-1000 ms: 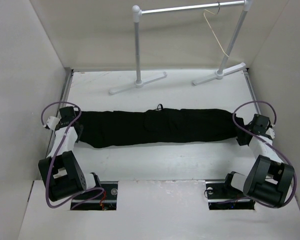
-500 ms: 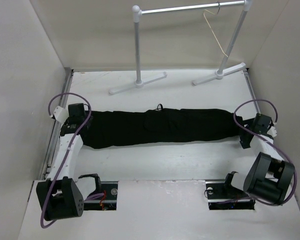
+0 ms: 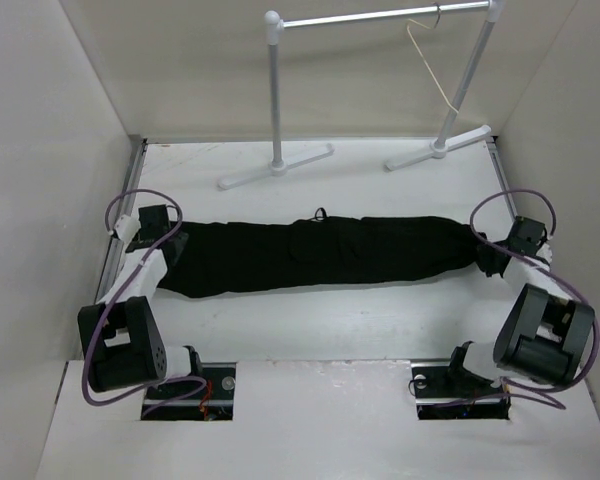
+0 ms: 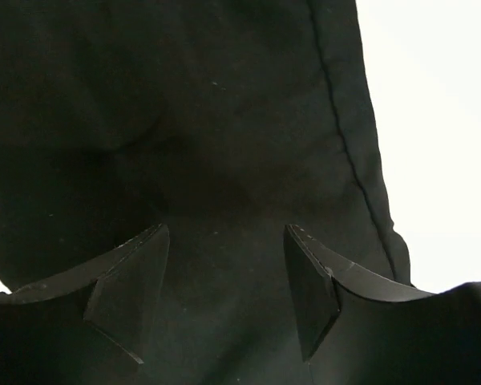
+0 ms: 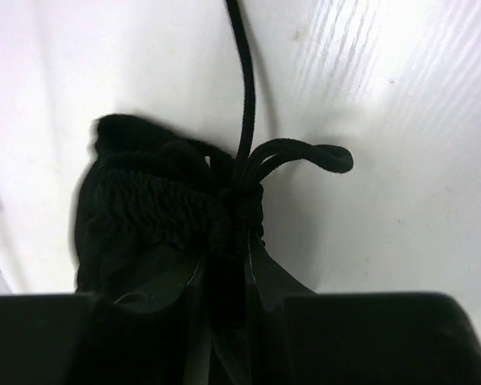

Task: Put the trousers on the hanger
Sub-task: Fold the trousers at the center of the board.

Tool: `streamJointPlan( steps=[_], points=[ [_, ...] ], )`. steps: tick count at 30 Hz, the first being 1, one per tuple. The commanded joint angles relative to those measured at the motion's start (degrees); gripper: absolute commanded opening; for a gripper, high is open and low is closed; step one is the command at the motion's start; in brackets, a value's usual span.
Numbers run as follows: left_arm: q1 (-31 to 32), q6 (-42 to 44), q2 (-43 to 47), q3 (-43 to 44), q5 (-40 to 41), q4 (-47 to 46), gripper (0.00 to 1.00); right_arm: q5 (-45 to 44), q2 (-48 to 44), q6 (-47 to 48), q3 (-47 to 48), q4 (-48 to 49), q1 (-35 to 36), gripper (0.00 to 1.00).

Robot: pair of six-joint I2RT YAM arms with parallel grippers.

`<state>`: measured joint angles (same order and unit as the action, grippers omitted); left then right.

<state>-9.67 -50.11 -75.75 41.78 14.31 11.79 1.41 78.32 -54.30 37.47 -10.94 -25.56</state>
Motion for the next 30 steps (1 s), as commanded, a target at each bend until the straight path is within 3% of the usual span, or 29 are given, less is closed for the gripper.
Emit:
streamJointPlan(
  steps=[1, 5, 10, 14, 17, 23, 30],
  points=[
    [1.9, 0.0, 3.2, -1.2, -1.0, -1.8, 0.57, -5.1, -8.7, 0.1, 4.1, -2.6, -1.9, 0.16],
    [9.1, -0.5, 5.3, -2.7, -1.2, 0.4, 0.56, -8.3, -18.7, 1.3, 8.9, -8.6, -2.7, 0.16],
    [23.7, -2.6, 7.7, 0.1, 1.1, 5.2, 0.56, -8.9, -26.2, 5.7, 16.2, -13.7, -1.3, 0.17],
    [33.8, -5.3, 8.9, 4.3, 2.9, 8.7, 0.56, -9.3, -30.3, 9.4, 21.3, -16.1, 3.6, 0.18],
    [37.0, -6.1, 10.6, 7.4, 3.3, 10.5, 0.56, -11.2, -31.9, 12.3, 25.4, -18.5, 9.3, 0.19],
    [33.4, -4.2, 15.5, 11.3, 1.3, 13.2, 0.57, -16.2, -28.3, 11.7, 35.9, -20.8, 28.3, 0.2],
    [19.7, -1.9, 21.2, 11.4, -6.4, 13.7, 0.57, -31.5, -13.8, 11.3, 50.3, -20.1, 56.9, 0.22]
  ],
)
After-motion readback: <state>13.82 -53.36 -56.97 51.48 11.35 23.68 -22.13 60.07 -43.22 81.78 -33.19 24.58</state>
